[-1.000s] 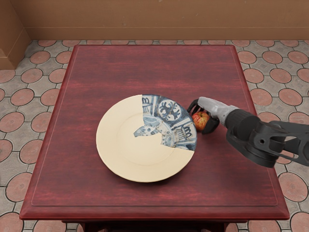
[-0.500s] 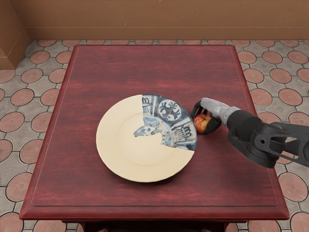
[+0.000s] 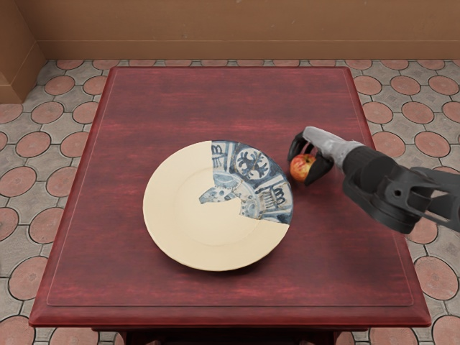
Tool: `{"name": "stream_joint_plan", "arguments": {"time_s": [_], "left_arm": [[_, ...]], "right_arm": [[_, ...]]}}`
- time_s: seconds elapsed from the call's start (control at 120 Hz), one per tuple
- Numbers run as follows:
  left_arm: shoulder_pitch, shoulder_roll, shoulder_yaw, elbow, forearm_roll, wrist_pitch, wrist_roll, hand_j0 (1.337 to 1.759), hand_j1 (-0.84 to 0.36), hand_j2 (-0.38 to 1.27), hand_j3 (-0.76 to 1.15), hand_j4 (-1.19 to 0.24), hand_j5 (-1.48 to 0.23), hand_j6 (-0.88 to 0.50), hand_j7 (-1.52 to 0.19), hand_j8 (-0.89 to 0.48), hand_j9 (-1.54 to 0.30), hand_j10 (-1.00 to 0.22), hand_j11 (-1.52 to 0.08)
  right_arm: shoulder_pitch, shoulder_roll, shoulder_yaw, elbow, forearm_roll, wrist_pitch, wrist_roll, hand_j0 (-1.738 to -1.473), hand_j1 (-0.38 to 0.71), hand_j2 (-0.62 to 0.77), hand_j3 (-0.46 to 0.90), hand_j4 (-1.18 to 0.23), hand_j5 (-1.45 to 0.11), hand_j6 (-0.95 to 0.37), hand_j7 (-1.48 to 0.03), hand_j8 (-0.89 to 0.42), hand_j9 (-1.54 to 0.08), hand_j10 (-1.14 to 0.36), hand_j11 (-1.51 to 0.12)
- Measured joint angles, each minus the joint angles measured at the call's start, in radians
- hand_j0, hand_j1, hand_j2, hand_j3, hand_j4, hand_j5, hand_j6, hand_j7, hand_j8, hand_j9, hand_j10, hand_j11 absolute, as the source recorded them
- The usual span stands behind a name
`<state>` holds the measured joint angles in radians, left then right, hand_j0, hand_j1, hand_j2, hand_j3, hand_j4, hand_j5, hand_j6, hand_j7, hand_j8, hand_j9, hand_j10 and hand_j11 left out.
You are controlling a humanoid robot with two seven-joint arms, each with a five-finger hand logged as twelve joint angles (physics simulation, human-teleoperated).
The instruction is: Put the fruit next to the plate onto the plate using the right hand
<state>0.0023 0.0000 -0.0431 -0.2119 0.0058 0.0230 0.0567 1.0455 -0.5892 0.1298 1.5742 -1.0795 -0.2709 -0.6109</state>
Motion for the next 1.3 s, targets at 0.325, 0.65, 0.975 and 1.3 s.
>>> {"name": "stream_joint_plan", "arguments": {"time_s": [0.325,0.65,0.975,1.3], "left_arm": [[0.000,0.000,0.000,0.000,0.000,0.000,0.000,1.658,0.35,0.00,0.00,0.00,0.00,0.00,0.00,0.00,0.00,0.00,0.00],[0.000,0.000,0.000,0.000,0.000,0.000,0.000,1.658,0.35,0.00,0.00,0.00,0.00,0.00,0.00,0.00,0.00,0.00,0.00],[0.000,0.000,0.000,0.000,0.000,0.000,0.000,1.658,0.35,0.00,0.00,0.00,0.00,0.00,0.00,0.00,0.00,0.00,0.00],[0.001,0.000,0.000,0.000,0.000,0.000,0.000,1.658,0.35,0.00,0.00,0.00,0.00,0.00,0.00,0.00,0.00,0.00,0.00]], "right_arm": [[0.007,0.053,0.110,0.055,0.001,0.021,0.000,-1.658,0.26,0.25,0.00,-0.66,-1.00,-0.42,-0.93,-0.35,-0.98,-0.60,-0.99],[0.007,0.183,0.120,0.071,0.004,0.049,0.000,-1.658,0.29,0.32,0.00,-0.65,-1.02,-0.41,-0.92,-0.34,-0.99,-0.58,-0.99],[-0.025,0.216,0.107,0.065,0.002,0.065,0.001,-1.658,0.30,0.33,0.00,-0.67,-1.00,-0.40,-0.92,-0.33,-0.99,-0.58,-1.00],[-0.046,0.217,0.094,0.059,0.002,0.083,0.000,-1.658,0.24,0.26,0.00,-0.60,-0.89,-0.39,-0.83,-0.32,-0.89,-0.55,-0.90]]}}
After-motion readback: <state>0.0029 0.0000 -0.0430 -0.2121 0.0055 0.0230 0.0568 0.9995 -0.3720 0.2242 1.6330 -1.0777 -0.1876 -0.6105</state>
